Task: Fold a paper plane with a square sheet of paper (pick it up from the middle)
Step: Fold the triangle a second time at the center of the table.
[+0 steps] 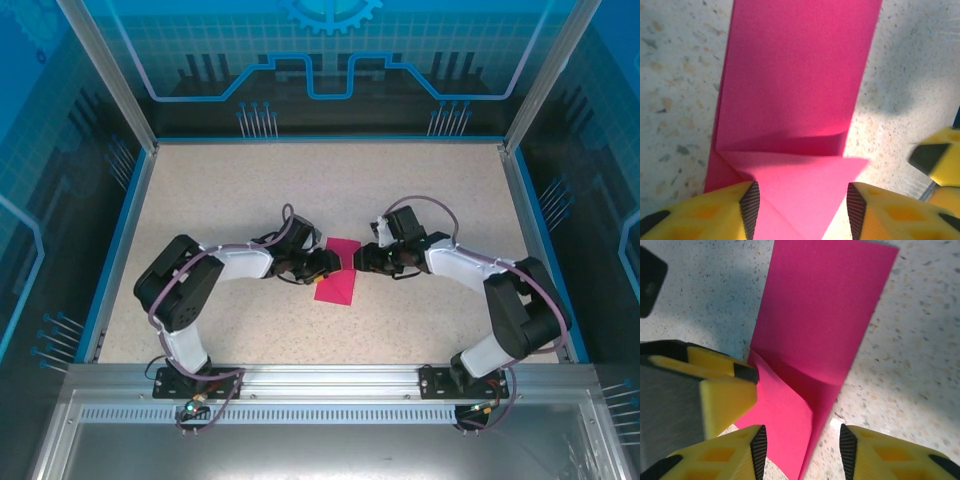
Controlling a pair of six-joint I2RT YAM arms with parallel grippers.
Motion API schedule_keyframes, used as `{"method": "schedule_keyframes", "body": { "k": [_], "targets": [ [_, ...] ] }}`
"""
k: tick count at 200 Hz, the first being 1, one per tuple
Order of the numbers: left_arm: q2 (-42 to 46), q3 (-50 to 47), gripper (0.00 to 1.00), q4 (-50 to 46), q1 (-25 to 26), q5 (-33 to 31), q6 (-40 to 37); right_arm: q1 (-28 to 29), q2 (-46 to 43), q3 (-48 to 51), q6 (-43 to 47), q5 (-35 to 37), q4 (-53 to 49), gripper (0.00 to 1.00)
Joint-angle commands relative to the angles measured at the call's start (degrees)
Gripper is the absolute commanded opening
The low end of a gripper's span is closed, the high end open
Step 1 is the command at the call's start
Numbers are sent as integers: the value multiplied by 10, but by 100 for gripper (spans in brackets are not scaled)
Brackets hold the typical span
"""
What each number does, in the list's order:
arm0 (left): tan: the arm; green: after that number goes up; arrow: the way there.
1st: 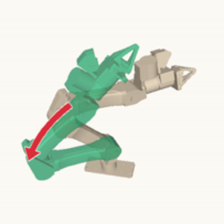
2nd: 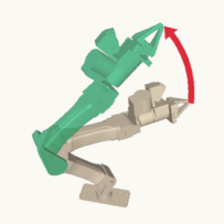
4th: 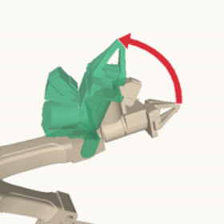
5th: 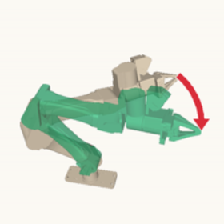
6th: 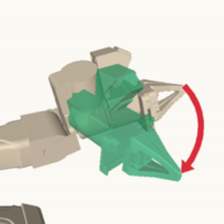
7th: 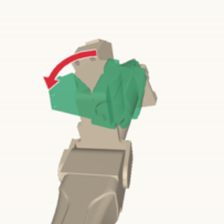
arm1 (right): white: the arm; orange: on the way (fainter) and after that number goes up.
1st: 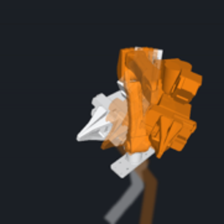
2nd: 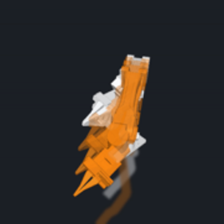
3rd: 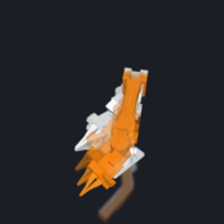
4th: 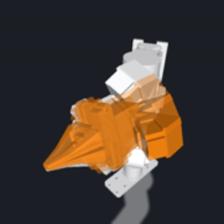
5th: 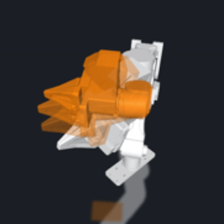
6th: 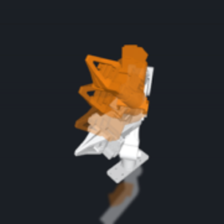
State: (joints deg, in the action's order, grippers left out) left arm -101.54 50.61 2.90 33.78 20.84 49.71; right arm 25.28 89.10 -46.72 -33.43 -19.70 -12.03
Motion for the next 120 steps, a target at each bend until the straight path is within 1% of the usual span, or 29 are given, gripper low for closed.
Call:
{"method": "schedule_keyframes", "body": {
  "k": [1,14,36,69,88,104,120],
  "targets": [
    [39,-6,57,-37,2,-23,8,-7,36,-12,13,-40,17,46],
    [52,-17,59,-43,1,-40,17,-8,49,-16,18,-41,13,46],
    [72,-35,62,-44,2,-58,28,-8,69,-18,27,-64,20,46],
    [85,-50,66,-44,1,-65,32,-8,88,-23,34,-97,35,38],
    [82,-51,66,-37,1,-57,33,-8,99,-29,37,-107,37,32],
    [76,-53,67,-23,1,-42,34,-8,106,-33,37,-109,37,23],
    [69,-54,66,-4,1,-20,32,-8,107,-33,35,-102,36,15]
  ]
}}
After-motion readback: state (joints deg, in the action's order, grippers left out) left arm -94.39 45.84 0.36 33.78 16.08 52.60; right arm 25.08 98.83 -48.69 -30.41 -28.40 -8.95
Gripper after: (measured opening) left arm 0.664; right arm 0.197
